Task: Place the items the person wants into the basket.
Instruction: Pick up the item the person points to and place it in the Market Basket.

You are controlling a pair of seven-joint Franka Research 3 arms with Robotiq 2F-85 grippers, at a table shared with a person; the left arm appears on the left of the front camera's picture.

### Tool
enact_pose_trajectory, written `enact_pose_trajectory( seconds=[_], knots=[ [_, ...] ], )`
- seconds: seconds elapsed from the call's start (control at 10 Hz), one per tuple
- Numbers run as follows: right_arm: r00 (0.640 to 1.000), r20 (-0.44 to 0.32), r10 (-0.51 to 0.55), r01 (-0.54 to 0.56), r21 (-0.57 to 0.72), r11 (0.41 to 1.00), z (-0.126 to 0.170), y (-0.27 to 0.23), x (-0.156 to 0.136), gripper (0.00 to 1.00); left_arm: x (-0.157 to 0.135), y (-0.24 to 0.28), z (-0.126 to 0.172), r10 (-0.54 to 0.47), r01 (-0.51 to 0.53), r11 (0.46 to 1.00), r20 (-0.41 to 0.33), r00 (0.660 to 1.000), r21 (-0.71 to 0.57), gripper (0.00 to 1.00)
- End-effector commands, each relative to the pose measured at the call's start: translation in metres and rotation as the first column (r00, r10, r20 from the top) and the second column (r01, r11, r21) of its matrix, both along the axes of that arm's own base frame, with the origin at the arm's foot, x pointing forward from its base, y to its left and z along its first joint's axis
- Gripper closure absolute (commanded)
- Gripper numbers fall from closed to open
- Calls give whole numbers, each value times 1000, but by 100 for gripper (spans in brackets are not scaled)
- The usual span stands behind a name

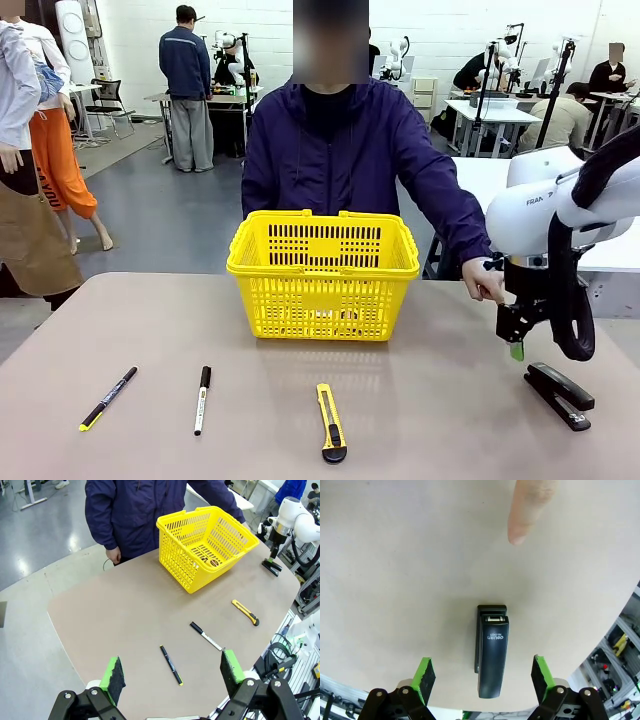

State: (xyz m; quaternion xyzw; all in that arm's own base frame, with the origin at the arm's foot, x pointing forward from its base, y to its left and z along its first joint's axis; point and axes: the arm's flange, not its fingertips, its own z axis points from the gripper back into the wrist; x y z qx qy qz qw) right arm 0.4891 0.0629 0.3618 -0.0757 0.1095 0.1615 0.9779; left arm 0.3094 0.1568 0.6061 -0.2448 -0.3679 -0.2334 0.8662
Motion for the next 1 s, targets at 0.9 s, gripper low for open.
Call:
enact_pose_trajectory(
  seconds=[0.9],
  knots=[
    [1000, -2, 23, -23, 56, 998, -27, -34, -29, 0, 0, 2, 0, -12, 12, 1000, 19, 1000, -11, 0]
  ],
)
